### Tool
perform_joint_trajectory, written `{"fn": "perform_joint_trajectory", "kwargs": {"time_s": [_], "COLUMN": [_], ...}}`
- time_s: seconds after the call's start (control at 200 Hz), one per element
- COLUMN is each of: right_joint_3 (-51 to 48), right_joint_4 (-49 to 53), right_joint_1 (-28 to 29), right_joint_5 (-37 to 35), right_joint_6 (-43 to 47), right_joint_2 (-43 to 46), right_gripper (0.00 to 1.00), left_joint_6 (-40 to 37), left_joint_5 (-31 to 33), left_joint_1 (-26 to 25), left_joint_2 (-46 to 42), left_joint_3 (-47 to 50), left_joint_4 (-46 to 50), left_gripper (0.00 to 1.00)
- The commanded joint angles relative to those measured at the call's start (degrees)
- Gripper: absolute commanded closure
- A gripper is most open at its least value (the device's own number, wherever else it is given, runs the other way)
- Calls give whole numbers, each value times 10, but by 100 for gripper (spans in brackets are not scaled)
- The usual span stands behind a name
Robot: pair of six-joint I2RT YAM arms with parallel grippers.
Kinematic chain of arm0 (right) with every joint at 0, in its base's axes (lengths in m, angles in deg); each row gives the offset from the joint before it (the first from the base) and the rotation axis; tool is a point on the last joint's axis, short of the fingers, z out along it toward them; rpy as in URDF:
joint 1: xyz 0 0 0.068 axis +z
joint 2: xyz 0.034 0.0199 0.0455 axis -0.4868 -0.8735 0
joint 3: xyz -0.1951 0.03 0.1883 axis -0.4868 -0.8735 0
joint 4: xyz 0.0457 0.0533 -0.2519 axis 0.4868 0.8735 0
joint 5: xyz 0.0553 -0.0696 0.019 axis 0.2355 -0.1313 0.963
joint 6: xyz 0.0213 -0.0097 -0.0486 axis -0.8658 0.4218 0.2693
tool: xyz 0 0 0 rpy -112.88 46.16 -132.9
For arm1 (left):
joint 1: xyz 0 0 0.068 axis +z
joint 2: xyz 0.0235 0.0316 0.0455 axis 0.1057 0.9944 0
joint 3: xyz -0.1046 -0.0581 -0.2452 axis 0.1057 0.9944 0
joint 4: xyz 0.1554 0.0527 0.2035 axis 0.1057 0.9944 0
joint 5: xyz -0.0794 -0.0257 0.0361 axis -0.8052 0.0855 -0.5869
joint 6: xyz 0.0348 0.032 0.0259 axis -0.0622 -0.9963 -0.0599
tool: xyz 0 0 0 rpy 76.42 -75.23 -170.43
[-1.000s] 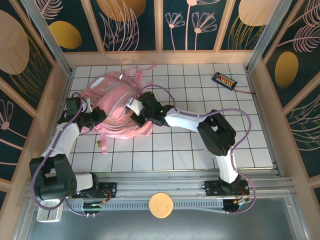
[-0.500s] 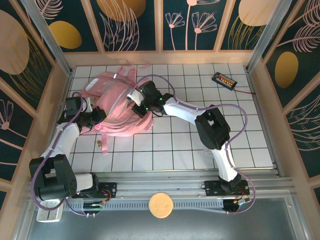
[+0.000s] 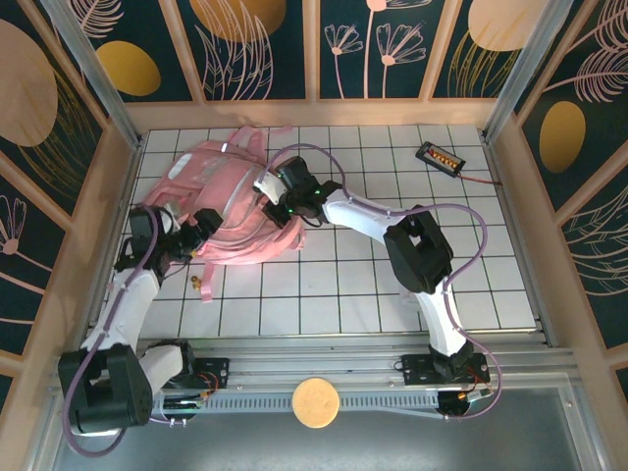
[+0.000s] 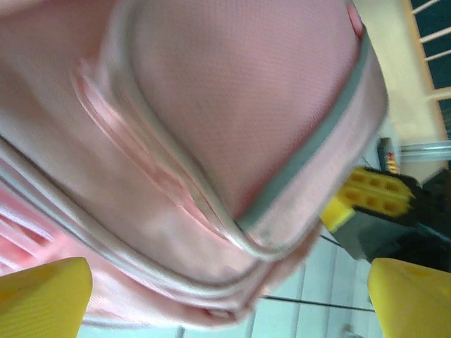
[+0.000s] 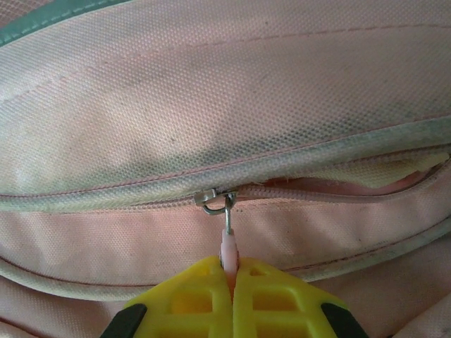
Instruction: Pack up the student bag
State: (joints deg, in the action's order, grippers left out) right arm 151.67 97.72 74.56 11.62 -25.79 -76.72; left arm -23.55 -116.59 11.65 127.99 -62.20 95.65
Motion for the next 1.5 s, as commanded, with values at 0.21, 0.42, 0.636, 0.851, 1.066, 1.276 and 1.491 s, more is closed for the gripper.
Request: {"fn": "perform_joint_trajectory", "kwargs": {"time_s": [0.21,0.42,0.636,0.851,1.066,1.276,1.491], "right_joint_3": [-15,-28,-31,-39,-52,-48,-13], "right_joint_4": [4,-3,-11,-13,-16,-2,5], "right_joint_1": [6,15,17,19,6,-30,-73], "right_joint_5": [-20,-22,-21,-20,-17,-33,-56], "right_joint_6": [-18,-28,-35,-34,-31,4,27], "right_joint_2": [51,56,56,59,67,64,42], "right_gripper": [100,100,100,100,100,100,100], "left_joint_6": [371,443,478,461,359,130,75], "left_joint_5": [6,-1,8,31,24,40,7], "left_joint_1": [-44,-77,-96,-104,-104,-95,-17], "left_joint_2": [-46,33,61,72,78,73,19], "left_joint_3": [124,95,100,113,104,7,34], "left_joint_4": [-269,-371,-386,-381,-305,-63,21], "left_gripper": [1,1,1,100,100,100,100]}}
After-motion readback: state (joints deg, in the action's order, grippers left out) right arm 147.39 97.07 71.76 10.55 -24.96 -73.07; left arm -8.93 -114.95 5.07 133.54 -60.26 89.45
